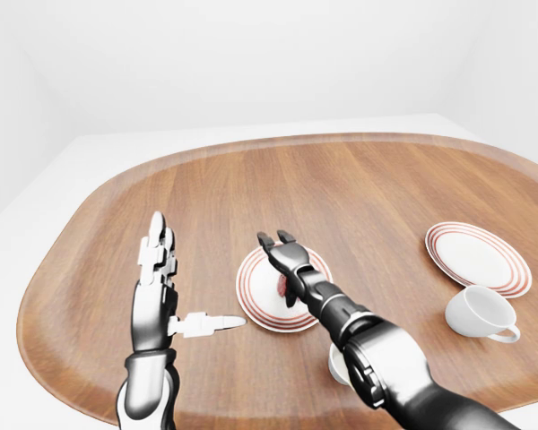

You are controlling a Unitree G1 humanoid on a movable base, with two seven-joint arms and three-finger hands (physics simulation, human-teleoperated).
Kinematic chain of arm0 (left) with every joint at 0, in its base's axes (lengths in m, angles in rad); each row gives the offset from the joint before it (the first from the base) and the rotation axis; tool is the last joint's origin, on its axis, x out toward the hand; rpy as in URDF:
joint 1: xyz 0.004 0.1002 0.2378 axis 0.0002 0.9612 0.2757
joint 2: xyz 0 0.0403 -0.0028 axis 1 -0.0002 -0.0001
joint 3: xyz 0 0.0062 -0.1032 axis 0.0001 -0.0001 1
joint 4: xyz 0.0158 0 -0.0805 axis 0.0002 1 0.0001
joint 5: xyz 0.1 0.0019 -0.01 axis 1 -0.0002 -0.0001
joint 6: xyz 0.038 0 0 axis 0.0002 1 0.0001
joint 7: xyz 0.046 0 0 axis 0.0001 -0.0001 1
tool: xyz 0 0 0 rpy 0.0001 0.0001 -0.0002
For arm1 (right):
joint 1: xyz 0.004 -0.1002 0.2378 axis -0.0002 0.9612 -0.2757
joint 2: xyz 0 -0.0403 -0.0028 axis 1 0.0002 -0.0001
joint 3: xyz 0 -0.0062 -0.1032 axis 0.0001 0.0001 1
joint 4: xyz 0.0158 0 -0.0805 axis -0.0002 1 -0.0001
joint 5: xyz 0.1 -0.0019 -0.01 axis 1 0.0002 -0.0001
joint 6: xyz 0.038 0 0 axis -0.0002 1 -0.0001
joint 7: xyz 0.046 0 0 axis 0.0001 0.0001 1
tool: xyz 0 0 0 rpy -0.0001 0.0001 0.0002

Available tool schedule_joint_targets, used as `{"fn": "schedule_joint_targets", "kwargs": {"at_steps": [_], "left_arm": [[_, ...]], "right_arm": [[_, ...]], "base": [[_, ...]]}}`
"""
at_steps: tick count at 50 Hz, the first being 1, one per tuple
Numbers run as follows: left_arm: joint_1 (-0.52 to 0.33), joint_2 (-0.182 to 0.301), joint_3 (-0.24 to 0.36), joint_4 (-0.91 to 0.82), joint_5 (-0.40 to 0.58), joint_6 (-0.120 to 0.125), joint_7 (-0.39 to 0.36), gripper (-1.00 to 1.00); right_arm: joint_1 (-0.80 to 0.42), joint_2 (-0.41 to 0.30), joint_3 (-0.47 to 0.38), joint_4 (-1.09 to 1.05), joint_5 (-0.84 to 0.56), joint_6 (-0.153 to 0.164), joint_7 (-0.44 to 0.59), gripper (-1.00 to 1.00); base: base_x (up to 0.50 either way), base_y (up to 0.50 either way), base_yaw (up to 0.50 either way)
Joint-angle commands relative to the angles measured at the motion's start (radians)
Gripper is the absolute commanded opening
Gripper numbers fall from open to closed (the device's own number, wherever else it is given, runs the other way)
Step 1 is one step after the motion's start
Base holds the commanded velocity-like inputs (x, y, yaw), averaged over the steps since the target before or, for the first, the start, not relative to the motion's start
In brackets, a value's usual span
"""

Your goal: Put the red mug on the left plate.

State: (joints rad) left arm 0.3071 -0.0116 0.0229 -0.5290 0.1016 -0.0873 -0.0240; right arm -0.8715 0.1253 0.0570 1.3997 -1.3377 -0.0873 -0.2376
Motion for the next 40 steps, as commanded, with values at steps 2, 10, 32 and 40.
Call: {"fn": "schedule_joint_targets", "kwargs": {"at_steps": [2,10,32,40], "left_arm": [[0.0,0.0,-0.001,0.0,0.002,0.0,0.0,1.0],[-0.001,-0.001,-0.003,0.001,0.006,0.0,0.001,1.0],[-0.011,0.003,-0.016,0.007,0.021,0.0,0.011,1.0],[-0.012,0.005,-0.016,0.01,0.026,0.0,0.012,1.0]], "right_arm": [[0.006,-0.001,0.001,0.001,-0.005,0.0,0.008,1.0],[-0.102,-0.03,-0.013,-0.024,0.079,0.0,0.047,1.0],[-0.049,-0.184,-0.004,-1.135,0.429,0.01,0.692,1.0],[0.087,-0.237,-0.026,-1.245,0.41,0.015,0.696,1.0]], "base": [[0.0,0.0,0.0],[0.0,0.0,0.0],[0.0,0.0,0.0],[0.0,0.0,0.0]]}}
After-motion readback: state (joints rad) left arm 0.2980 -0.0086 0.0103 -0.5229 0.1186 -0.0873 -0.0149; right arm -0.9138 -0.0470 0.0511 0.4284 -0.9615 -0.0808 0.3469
